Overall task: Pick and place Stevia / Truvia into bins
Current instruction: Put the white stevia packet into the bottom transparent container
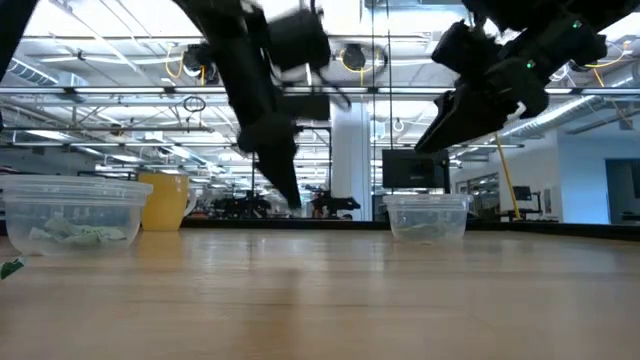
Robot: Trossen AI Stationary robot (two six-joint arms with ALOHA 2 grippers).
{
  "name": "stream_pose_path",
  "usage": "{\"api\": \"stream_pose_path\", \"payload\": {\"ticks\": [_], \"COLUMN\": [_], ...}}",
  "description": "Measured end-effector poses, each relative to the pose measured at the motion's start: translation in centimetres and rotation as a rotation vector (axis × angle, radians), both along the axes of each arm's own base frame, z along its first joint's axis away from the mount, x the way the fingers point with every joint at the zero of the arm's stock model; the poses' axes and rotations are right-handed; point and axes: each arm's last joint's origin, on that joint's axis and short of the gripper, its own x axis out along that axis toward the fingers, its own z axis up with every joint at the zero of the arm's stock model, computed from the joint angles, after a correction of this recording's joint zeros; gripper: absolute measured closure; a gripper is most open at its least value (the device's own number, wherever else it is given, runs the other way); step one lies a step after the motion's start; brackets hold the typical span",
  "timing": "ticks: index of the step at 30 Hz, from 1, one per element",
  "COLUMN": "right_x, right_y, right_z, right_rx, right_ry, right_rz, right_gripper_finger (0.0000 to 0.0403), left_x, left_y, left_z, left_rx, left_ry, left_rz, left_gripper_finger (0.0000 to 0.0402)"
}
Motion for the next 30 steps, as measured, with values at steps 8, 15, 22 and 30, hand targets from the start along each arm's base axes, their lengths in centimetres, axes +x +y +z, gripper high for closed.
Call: {"api": "stream_pose_path", "payload": {"ticks": [8, 15, 22, 30], "right_x": [0.3, 1.3, 1.7, 2.0], "right_y": [1.2, 1.0, 0.4, -0.5], "right_z": [0.6, 2.5, 3.6, 4.5], "right_rx": [-0.092, -0.145, -0.171, -0.177], "right_ry": [-0.067, -0.274, -0.392, -0.477], "right_rz": [0.121, 0.138, 0.113, 0.071], "right_gripper_finger": [0.0289, 0.0289, 0.0289, 0.0289], "left_x": [-4.5, -8.3, -10.8, -13.6], "left_y": [-5.2, -11.3, -15.4, -15.1], "left_z": [7.2, 7.8, 4.1, 0.1], "left_rx": [-0.044, -0.051, -0.054, -0.058], "left_ry": [-0.053, -0.021, 0.042, 0.121], "left_rz": [0.088, 0.303, 0.470, 0.695], "left_gripper_finger": [0.0397, 0.0397, 0.0398, 0.0383]}}
